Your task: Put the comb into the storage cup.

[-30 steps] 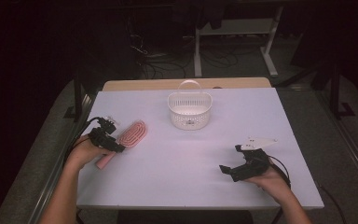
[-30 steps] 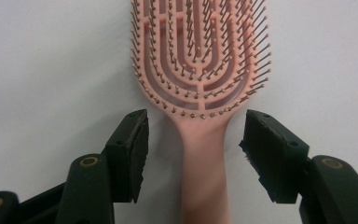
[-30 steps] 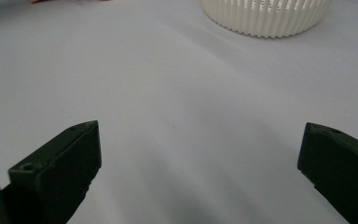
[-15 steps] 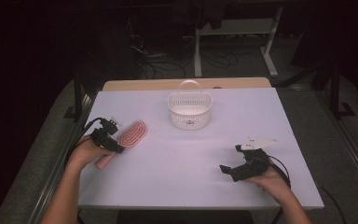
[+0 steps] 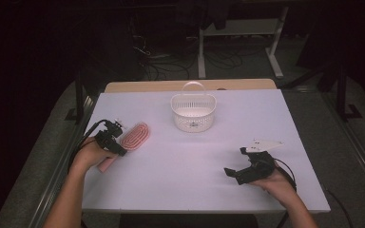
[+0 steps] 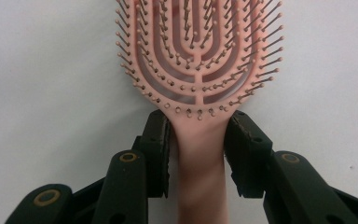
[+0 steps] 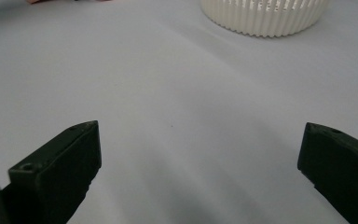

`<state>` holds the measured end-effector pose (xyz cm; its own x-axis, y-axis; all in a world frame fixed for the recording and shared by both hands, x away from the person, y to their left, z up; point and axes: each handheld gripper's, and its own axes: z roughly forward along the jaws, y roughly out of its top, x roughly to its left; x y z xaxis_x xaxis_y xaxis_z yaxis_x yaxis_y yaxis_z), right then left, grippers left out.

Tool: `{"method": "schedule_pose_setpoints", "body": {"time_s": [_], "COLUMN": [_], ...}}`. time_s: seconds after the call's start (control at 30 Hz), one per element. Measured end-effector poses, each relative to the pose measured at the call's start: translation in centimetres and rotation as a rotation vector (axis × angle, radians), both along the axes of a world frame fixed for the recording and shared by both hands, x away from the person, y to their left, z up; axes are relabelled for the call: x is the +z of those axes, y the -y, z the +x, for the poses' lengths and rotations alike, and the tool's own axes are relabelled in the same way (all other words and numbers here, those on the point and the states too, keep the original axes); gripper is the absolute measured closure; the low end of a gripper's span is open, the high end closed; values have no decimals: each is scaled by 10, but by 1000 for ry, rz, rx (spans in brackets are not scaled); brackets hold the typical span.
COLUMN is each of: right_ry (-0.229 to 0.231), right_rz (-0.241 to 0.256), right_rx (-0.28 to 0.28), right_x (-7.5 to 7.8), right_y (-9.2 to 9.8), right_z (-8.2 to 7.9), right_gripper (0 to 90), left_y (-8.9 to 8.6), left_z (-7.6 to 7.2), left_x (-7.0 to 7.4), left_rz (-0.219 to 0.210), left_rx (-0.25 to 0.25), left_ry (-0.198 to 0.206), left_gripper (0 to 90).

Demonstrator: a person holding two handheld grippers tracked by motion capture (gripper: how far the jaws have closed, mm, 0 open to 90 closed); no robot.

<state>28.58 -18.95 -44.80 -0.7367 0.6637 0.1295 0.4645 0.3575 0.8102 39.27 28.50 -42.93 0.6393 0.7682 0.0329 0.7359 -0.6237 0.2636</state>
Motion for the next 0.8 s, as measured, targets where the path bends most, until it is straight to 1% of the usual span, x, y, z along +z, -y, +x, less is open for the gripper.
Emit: {"method": "schedule_pose_setpoints", "body": {"time_s": [0.27,0.4,0.7,0.8], "right_ry": [0,1,0,-1], "right_rz": [-4,-7,-10,-9], "right_rx": [1,5,8,8], "right_x": [0,0,-1,-1], "right_y": [-1,-1,-2,-2], "right_z": [-1,0,0,-1], "right_gripper": [0,0,0,0], "left_y": [-1,-3,-3,-4], "left_z": [1,2,1,2], "left_x": [0,0,-1,0], "left_rz": [-8,-15,-13,-18], "left_rx": [8,13,-3,6], "left_ry": [-9,-12,-3,-7], "left_gripper": [638,673,689,694]}}
